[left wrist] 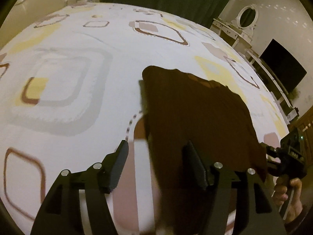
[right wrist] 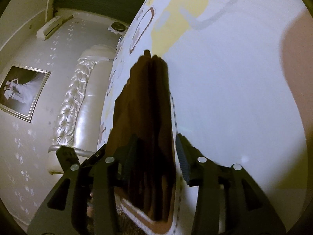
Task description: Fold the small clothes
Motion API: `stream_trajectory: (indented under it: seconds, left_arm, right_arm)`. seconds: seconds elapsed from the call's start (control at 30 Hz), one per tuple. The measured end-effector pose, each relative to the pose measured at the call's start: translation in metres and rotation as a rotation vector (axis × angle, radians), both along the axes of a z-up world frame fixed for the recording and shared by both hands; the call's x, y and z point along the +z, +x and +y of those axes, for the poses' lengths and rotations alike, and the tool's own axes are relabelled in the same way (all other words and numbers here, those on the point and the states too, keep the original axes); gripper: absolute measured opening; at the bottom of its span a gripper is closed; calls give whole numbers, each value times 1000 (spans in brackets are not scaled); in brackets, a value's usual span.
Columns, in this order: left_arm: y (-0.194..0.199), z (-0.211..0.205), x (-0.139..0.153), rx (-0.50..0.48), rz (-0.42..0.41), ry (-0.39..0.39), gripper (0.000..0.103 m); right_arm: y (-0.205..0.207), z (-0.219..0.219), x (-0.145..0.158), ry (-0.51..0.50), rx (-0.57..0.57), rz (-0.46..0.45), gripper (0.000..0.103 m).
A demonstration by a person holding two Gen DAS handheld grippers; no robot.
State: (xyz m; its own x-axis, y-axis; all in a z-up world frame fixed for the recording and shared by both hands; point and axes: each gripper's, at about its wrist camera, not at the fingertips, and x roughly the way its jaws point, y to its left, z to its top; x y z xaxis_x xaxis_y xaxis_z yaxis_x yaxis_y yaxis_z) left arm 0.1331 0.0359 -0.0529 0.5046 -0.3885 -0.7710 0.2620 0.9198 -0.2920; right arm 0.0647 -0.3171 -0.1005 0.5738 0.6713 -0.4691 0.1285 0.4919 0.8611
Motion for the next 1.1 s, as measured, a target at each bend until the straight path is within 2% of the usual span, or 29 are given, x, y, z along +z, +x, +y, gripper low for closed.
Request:
stream_trajectory:
  seconds: [0.13, 0.27, 0.4, 0.5, 0.67, 0.87, 1.1]
  left_arm:
    - [-44, 4, 7, -1, -35, 52, 72]
    - [-84, 2, 12, 0, -64, 118, 80]
    - [-114, -5, 19, 8, -89, 130, 84]
    - [-132, -9, 27, 24, -132, 142, 85]
    - [-150, -10, 37, 41, -177, 169, 85]
    - [-158, -5, 32, 90, -162, 175, 85]
    - [-159, -6, 23, 110, -160, 240, 85]
  right_arm:
    - [-29, 7, 5, -39, 0, 20, 47]
    - [-58, 22, 14, -108, -2, 33, 55]
    - [-76, 36, 23, -157, -8, 36, 73]
    - [-87, 50, 29, -199, -16, 53, 79]
    - [-104, 70, 41, -354, -14, 54, 81]
    - [-121, 96, 56, -584, -10, 36, 81]
    - [-122, 111, 60, -740, -5, -16, 81]
